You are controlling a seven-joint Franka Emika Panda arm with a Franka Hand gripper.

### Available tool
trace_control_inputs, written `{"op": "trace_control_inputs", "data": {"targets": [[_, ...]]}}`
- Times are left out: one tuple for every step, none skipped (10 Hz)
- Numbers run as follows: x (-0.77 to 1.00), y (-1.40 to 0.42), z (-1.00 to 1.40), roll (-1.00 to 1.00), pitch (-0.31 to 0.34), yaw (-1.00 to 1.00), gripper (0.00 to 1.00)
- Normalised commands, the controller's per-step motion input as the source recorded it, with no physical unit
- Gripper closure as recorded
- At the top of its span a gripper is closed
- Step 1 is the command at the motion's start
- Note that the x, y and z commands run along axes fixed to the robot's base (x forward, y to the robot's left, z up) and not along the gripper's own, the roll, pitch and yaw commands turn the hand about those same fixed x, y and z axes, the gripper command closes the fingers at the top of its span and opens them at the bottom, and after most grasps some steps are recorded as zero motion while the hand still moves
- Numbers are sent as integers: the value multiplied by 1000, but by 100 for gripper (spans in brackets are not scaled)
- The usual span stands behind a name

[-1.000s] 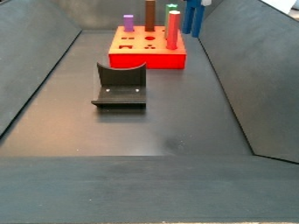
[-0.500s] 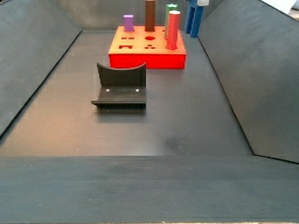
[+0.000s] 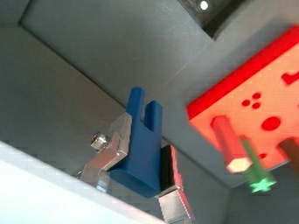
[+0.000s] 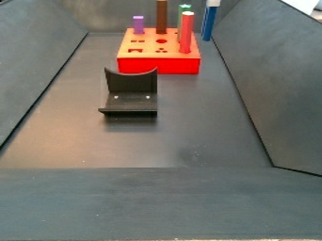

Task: Pick up the square-circle object. Move up. Place the square-circle object on the fixture. Regrasp the square-circle object. Rotate the square-circle object. Move to above the board. Insert the square-circle object.
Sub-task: Rotate the square-circle object.

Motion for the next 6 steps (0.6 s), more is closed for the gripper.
{"op": "trace_control_inputs", "data": {"targets": [[4, 9, -2, -37, 27, -1000, 100], [4, 9, -2, -39, 28, -1000, 100], [4, 9, -2, -44, 31, -1000, 100], [4, 9, -2, -47, 34, -1000, 100], [4, 9, -1, -54, 39, -1000, 100], [5, 9, -1, -58, 42, -1000, 100]]}}
